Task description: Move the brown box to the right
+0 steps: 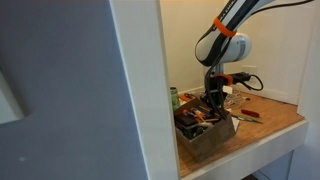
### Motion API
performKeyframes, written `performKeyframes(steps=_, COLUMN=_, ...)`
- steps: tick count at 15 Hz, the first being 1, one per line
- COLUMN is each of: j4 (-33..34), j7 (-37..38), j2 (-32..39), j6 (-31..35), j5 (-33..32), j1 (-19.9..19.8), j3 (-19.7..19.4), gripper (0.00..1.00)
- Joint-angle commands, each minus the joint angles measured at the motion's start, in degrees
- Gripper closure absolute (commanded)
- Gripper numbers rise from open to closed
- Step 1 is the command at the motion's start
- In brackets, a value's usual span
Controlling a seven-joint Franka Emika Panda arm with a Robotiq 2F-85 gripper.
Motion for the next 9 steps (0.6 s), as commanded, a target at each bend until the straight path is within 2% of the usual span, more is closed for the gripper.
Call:
performKeyframes(steps=1, j4=3.16, j7=-3.57, j2=-2.29, j6=-7.57, j5=4.56, j1=-2.10, j3=1.71, gripper=0.96)
performKeyframes(steps=9, j4=9.27, j7=-8.22, j2=-1.73, j6=-20.05, j5=11.56, j1=-5.13, j3=2.01, gripper=0.96)
